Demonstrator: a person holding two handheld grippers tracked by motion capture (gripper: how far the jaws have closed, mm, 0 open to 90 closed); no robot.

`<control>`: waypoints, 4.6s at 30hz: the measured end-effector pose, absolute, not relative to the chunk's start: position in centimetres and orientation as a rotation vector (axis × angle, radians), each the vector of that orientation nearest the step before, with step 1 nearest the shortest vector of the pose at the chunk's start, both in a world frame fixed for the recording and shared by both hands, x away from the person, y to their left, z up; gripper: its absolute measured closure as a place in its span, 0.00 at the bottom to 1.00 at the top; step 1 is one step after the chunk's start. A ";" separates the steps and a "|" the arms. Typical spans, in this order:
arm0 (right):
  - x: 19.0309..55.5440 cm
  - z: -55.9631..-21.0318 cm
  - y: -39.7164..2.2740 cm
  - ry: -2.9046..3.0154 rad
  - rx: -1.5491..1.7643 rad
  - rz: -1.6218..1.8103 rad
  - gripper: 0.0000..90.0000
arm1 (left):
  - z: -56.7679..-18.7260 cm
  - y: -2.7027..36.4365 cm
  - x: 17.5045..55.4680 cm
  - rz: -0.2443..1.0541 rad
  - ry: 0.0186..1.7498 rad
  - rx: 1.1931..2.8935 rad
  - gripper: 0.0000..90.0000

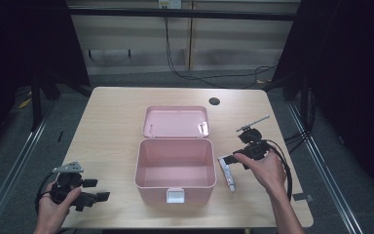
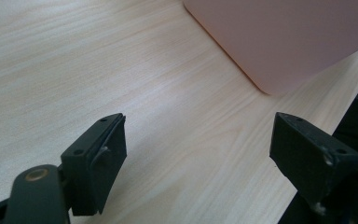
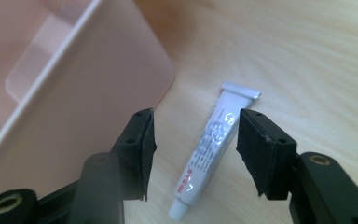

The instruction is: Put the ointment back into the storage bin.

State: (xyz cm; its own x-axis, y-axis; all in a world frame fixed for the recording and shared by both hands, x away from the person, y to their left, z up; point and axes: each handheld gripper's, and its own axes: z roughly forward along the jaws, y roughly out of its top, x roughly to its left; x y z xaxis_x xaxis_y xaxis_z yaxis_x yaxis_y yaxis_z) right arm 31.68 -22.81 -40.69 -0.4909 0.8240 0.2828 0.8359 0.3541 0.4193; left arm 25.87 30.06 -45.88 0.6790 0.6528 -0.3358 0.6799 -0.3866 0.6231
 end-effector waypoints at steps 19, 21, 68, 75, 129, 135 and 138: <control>31.7 -43.5 -21.6 -2.516 -1.641 -0.511 0.73 | -45.8 30.1 25.7 -0.056 1.007 2.127 0.21; 31.7 -43.7 -21.4 -2.519 -1.646 -0.469 0.73 | -45.7 30.1 25.7 -0.054 1.010 2.125 0.21; 32.4 -46.6 -18.6 -2.637 -1.618 -0.143 0.77 | -45.8 30.1 25.7 -0.060 1.007 2.133 0.21; 32.3 -46.2 -18.7 -2.659 -1.593 -0.144 0.79 | -45.8 30.1 25.7 -0.059 1.008 2.133 0.21; 31.0 -42.6 -20.6 -2.702 -1.367 -0.072 0.80 | -45.8 30.1 25.7 -0.056 1.015 2.132 0.21; 30.7 -41.8 -20.9 -2.714 -1.341 -0.075 0.79 | -45.8 30.1 25.7 -0.052 1.019 2.138 0.21; 30.5 -41.5 -21.0 -2.724 -1.333 -0.086 0.80 | -45.8 30.2 25.8 -0.044 1.025 2.128 0.21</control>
State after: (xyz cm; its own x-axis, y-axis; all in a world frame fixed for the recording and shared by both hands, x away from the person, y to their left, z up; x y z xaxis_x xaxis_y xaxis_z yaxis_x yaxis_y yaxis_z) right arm 30.55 -20.96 -41.47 -0.6093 0.7835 0.1216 0.7896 0.6136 0.0032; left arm 25.76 30.22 -45.84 0.6770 0.6559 -0.3339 0.6821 -0.3889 0.6193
